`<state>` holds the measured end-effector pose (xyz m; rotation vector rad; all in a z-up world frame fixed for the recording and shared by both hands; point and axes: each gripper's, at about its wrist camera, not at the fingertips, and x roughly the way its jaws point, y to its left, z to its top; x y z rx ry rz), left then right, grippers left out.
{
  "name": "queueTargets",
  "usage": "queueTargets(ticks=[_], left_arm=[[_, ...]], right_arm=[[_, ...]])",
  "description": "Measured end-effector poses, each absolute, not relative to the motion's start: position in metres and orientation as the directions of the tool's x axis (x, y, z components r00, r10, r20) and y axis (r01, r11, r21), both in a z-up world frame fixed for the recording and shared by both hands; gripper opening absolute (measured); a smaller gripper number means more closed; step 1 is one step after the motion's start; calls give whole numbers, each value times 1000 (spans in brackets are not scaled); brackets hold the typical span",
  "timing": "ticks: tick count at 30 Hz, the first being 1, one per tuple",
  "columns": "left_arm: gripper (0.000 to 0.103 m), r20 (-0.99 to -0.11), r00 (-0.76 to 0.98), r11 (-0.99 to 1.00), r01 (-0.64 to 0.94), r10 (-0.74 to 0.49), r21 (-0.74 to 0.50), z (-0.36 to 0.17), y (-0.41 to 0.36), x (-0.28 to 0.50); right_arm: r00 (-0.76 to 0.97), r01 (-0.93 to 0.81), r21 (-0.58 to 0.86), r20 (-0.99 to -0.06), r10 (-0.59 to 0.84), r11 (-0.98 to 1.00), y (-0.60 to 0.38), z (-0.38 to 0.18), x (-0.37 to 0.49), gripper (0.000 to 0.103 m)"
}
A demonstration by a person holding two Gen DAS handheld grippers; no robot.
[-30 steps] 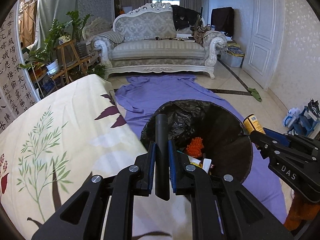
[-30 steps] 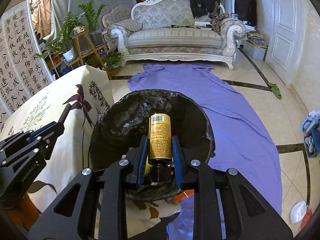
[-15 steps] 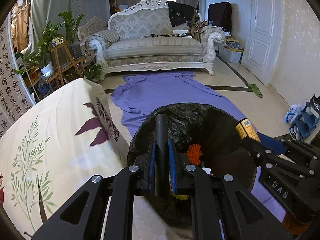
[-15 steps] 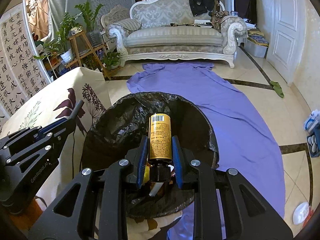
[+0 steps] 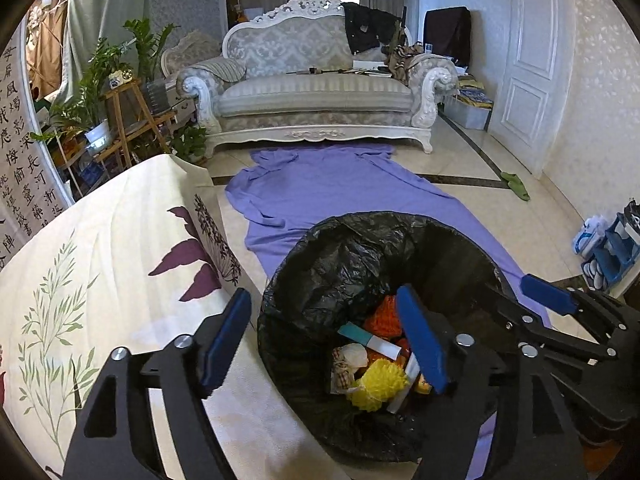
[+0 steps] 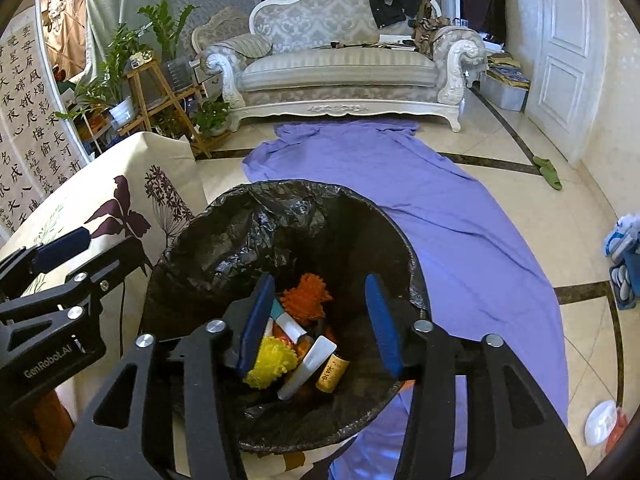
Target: Collect trash
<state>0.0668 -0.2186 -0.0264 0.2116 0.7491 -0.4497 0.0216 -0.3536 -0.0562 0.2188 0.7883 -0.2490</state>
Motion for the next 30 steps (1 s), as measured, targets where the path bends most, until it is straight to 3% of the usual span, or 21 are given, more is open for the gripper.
queueTargets(ticks=[17, 30], left_arm=[[83, -663, 692, 915, 402, -285, 25, -12, -190, 54], [85, -618, 747, 933, 355, -246, 58, 9, -160, 14]], right_arm=[[701, 344, 80, -685, -199, 935, -350, -41, -5, 77], [731, 332, 73, -650, -208, 940, -321, -21, -37, 79]])
